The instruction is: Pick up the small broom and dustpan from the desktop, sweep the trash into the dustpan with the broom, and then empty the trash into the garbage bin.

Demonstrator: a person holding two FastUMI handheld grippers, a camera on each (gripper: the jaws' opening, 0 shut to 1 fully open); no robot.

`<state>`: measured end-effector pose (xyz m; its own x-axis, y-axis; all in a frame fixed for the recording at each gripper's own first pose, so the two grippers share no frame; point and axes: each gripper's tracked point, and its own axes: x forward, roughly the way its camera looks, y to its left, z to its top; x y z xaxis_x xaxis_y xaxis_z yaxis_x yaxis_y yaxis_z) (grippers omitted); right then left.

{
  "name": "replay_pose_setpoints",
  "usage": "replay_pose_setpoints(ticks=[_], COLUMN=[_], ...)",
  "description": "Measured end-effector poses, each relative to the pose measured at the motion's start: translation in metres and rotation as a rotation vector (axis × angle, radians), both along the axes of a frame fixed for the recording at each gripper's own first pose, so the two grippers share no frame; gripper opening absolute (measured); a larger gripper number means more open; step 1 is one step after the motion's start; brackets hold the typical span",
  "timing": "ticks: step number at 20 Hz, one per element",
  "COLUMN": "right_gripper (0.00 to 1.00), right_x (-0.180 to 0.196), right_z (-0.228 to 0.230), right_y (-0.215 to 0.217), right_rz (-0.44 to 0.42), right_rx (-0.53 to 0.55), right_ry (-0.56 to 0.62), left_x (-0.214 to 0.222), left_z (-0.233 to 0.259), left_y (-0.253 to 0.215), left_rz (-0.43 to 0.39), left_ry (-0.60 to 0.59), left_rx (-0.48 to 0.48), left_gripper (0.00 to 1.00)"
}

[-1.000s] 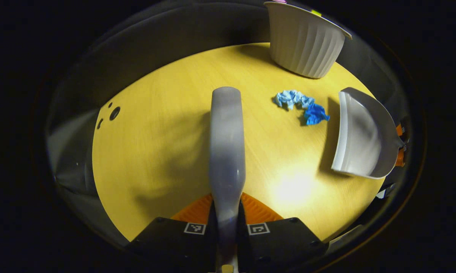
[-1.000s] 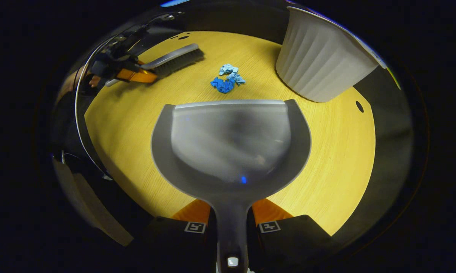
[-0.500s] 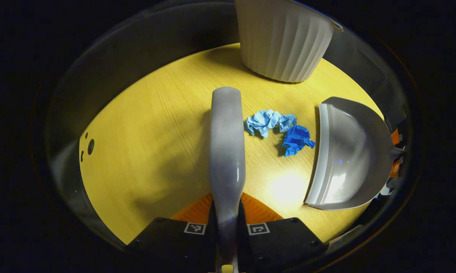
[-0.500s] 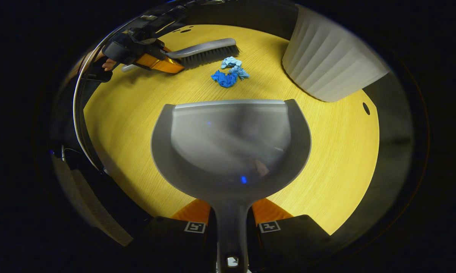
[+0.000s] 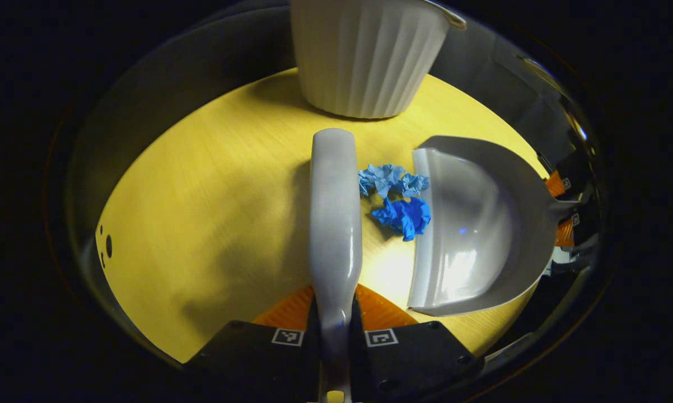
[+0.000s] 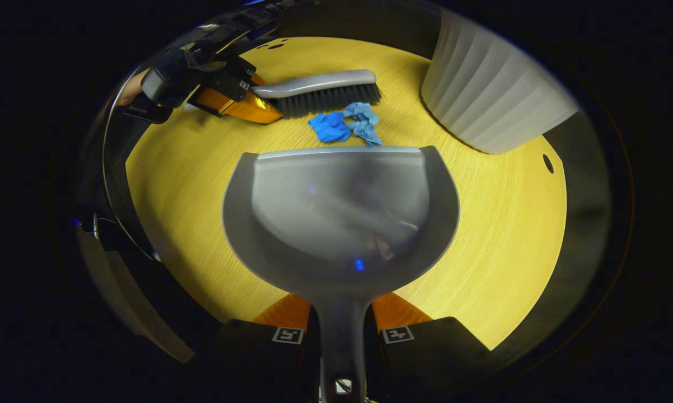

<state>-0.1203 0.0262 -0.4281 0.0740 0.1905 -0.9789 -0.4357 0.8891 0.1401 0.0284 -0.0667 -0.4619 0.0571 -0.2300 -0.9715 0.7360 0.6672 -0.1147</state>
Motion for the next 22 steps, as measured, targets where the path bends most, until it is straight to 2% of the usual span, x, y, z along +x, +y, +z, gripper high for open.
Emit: replay_pose_setpoints(ticks=[2, 4, 9, 13, 17, 19, 21, 22], right_gripper=[0.35, 0.36, 0.36, 0.36, 0.36, 0.36, 0.35, 0.36], right_x=[0.001, 0.000, -0.001, -0.004, -0.006, 0.008, 0.023, 0.030], right_z=[-0.001, -0.003, 0.004, 0.027, 0.063, 0.075, 0.095, 0.105], right_y=[0.000, 0.000, -0.001, -0.004, -0.024, -0.013, -0.017, -0.020], right_rz=[-0.006, -0.020, -0.072, -0.152, -0.307, -0.354, -0.394, -0.415], right_rx=[0.008, 0.019, 0.054, 0.047, 0.008, -0.014, -0.041, -0.053], right_ry=[-0.025, -0.046, -0.124, -0.148, -0.120, -0.140, -0.162, -0.171], left_x=[-0.027, -0.036, -0.028, -0.028, -0.033, -0.034, -0.035, -0.033], left_z=[0.005, 0.017, 0.035, 0.042, 0.036, 0.036, 0.035, 0.039], left_y=[-0.018, -0.032, -0.034, -0.027, -0.024, -0.025, -0.027, -0.027], left_rz=[-0.023, -0.025, 0.023, 0.122, 0.238, 0.284, 0.310, 0.320], left_ry=[0.089, 0.106, -0.017, -0.091, -0.080, -0.075, -0.076, -0.071], left_rx=[-0.055, -0.089, -0.049, -0.034, 0.006, 0.011, 0.011, 0.013], left_gripper=[0.25, 0.25, 0.25, 0.25, 0.25, 0.29, 0.22, 0.25])
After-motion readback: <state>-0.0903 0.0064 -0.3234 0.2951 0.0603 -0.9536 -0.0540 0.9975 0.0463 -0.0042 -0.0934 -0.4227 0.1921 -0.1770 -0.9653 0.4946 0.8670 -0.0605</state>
